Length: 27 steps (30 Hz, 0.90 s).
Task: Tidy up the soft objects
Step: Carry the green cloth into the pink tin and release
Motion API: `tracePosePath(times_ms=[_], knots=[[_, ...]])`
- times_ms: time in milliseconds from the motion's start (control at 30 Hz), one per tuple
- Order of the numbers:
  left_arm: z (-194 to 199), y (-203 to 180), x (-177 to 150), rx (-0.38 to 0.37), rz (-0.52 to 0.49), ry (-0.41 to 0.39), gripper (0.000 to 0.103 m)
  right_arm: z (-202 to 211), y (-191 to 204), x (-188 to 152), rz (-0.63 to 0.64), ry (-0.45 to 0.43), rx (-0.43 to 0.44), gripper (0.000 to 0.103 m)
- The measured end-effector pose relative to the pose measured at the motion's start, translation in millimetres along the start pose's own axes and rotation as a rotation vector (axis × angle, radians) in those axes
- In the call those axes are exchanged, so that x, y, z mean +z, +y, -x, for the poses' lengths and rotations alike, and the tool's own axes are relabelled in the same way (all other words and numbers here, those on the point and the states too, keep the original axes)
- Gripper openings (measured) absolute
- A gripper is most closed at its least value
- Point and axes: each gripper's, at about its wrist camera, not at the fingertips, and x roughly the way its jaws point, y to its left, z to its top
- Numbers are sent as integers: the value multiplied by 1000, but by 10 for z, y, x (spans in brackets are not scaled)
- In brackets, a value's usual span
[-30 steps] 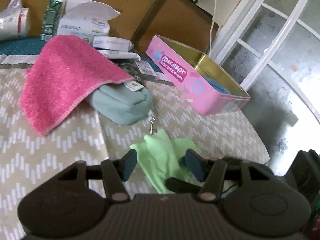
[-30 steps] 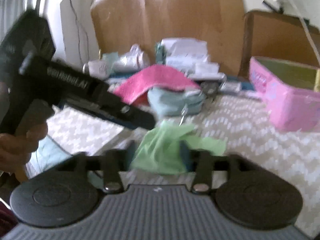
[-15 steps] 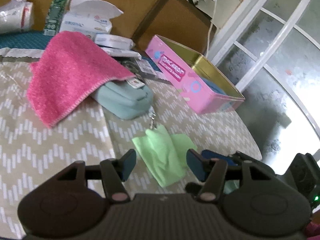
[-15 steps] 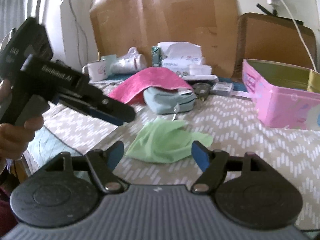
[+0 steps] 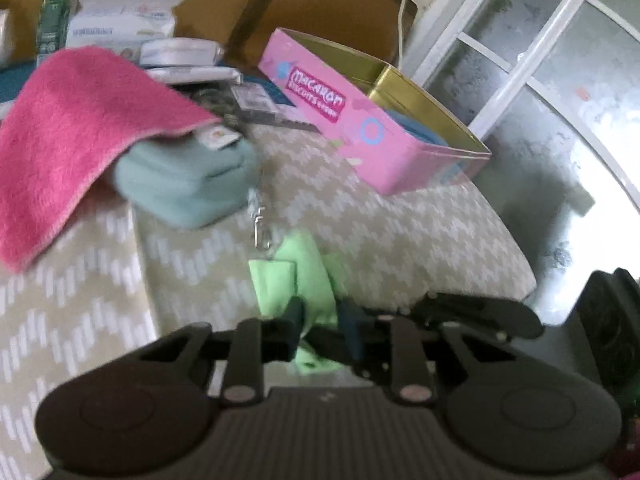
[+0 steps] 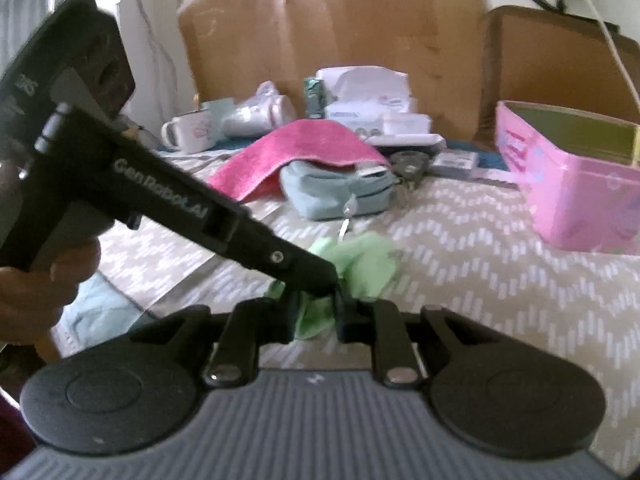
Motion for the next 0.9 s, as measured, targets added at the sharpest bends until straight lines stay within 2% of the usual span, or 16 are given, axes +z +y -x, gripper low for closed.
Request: tracePosePath(times_ms=[67, 167, 300, 333, 433, 467, 500, 533, 567, 600, 700, 800, 900], knots=[[-3, -142, 138, 9, -63, -16, 19, 87, -42, 46, 15, -62, -42, 20], [41, -406, 453, -21, -146, -89, 19, 301, -196, 233, 2, -195, -116, 19], [-77, -793, 980, -81, -250, -191, 22, 484, -477, 509, 21, -335, -278, 19], [-150, -863, 1093, -95, -260, -206, 22, 485, -565, 551, 20, -353, -314, 19], [-480, -1038, 1388, -91, -260, -249, 32, 373, -925, 641, -19, -350, -433, 20], [-615, -1084, 1466, -74, -253, -255, 38, 304, -1057, 653, -33, -329, -469, 23], [-752, -1121, 1529, -44, -246, -255, 45, 213, -1188, 659, -41, -294, -514, 34], [-866, -1138, 1567, -8, -238, -250, 46, 116, -1299, 649, -45, -255, -559, 45], [-962, -1160, 1582, 36, -232, -245, 46, 51, -1400, 633, -55, -223, -622, 61], [-1019, -1154, 1579, 74, -222, -242, 46, 21, -1483, 606, -75, -203, -676, 62], [-876, -992, 1465, 72, -196, -278, 46, 203, -1581, 516, -158, -261, -667, 62], [-548, -739, 1278, 117, -182, -338, 46, 369, -1491, 484, -188, -350, -695, 62], [-190, -372, 1050, 171, -113, -372, 46, 444, -1304, 559, -208, -438, -584, 60]])
